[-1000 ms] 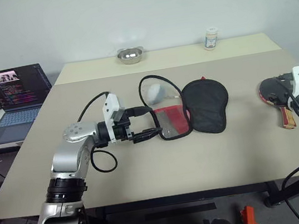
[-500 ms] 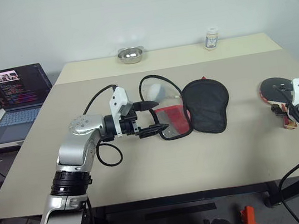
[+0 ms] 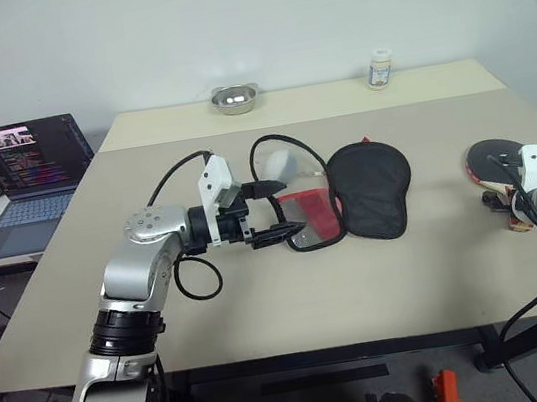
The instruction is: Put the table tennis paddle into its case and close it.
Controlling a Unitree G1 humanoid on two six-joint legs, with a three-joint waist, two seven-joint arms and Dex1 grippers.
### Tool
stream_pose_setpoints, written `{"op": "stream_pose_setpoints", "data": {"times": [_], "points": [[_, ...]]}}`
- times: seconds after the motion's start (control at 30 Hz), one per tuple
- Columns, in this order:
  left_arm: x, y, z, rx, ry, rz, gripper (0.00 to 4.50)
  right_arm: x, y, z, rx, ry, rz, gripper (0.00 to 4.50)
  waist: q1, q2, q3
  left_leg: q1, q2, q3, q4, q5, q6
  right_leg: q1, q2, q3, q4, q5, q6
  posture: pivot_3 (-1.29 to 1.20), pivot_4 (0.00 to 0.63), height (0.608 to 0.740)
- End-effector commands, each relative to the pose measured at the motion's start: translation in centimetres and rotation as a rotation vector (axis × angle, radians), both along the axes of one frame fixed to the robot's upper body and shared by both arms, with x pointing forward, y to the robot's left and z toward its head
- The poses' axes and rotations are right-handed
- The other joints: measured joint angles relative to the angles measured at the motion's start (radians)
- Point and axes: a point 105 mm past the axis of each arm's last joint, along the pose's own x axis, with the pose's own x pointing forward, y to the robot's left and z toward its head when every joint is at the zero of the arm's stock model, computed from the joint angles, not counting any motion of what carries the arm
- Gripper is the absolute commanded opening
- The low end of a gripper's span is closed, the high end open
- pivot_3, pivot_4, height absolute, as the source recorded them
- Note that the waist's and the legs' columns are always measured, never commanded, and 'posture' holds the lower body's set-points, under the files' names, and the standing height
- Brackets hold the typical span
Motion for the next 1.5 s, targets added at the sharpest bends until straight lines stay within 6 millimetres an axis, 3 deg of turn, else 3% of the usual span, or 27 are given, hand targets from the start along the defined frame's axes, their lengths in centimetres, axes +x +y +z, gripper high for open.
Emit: {"op": "stream_pose_setpoints", "data": {"times": [0.03,0.2,0.3,0.6,0.77,0.9,1.03,1.23,1.4,1.5], "points": [[0.0,0.2,1.0,-0.006,-0.051,0.0,4.5,0.4,-0.5,1.5,-0.019,-0.051,-0.011,4.46,0.0,0.0,0.0,0.0,0.0,0.0,0.0,0.0,0.0,0.0,0.0,0.0,0.0,0.0,0.0,0.0,0.15,0.74],[0.0,0.5,0.7,0.002,-0.05,0.002,4.5,0.9,-1.1,1.4,0.013,-0.049,-0.032,4.46,-0.003,0.0,0.0,0.0,0.0,0.001,0.0,0.0,0.0,0.0,0.0,0.0,0.0,0.0,0.0,0.0,0.15,0.74],[0.1,0.7,0.6,0.006,-0.052,0.007,4.5,1.1,-1.3,1.1,0.026,-0.043,-0.039,3.89,-0.005,0.0,0.0,0.0,0.0,0.001,0.0,0.0,0.0,0.0,0.0,0.0,0.0,0.0,0.0,0.0,0.15,0.74],[0.2,1.2,0.1,0.014,-0.053,0.024,4.5,1.6,-1.2,1.3,0.028,-0.054,-0.034,1.09,-0.003,0.0,0.0,0.0,-0.001,0.0,0.001,0.001,0.001,0.001,0.0,0.0,0.0,0.001,0.001,0.0,0.15,0.74],[0.3,2.0,0.0,0.019,-0.049,0.051,4.5,2.8,0.3,4.0,-0.003,-0.131,0.044,1.05,-0.006,0.0,0.0,0.0,-0.001,0.001,0.001,0.001,0.001,0.001,0.0,0.0,0.0,0.001,0.001,0.0,0.15,0.74],[0.2,2.8,0.1,0.02,-0.046,0.068,4.5,3.8,3.5,7.3,-0.017,-0.214,0.153,1.05,-0.019,0.001,0.0,-0.001,0.0,0.001,0.0,0.001,0.001,-0.002,0.0,0.002,0.001,0.001,0.001,0.0,0.15,0.74],[0.4,3.7,0.3,0.023,-0.05,0.086,4.5,3.9,9.8,9.1,0.048,-0.285,0.289,1.05,-0.028,0.001,0.0,-0.001,0.0,0.002,0.0,0.001,0.001,-0.004,0.0,0.003,0.003,0.001,0.001,0.0,0.15,0.74],[0.5,4.1,0.0,0.026,-0.053,0.103,4.5,2.6,16.8,7.3,0.175,-0.284,0.364,1.05,-0.012,0.001,0.0,-0.002,0.0,0.001,0.002,0.001,0.001,-0.006,0.0,0.004,0.007,0.001,0.001,0.0,0.15,0.74],[0.6,4.2,-0.5,0.029,-0.051,0.105,4.5,2.5,20.5,4.9,0.266,-0.253,0.37,1.05,0.001,0.001,0.0,-0.008,-0.003,0.001,0.009,0.001,0.001,-0.013,-0.002,0.005,0.013,0.001,0.001,0.0,0.15,0.74],[0.7,4.3,-0.7,0.031,-0.053,0.106,4.5,2.6,21.3,3.9,0.266,-0.238,0.37,1.05,0.0,0.001,0.0,-0.008,-0.002,0.001,0.011,0.001,0.001,-0.013,-0.001,0.006,0.015,0.001,0.001,0.0,0.15,0.74]]}}
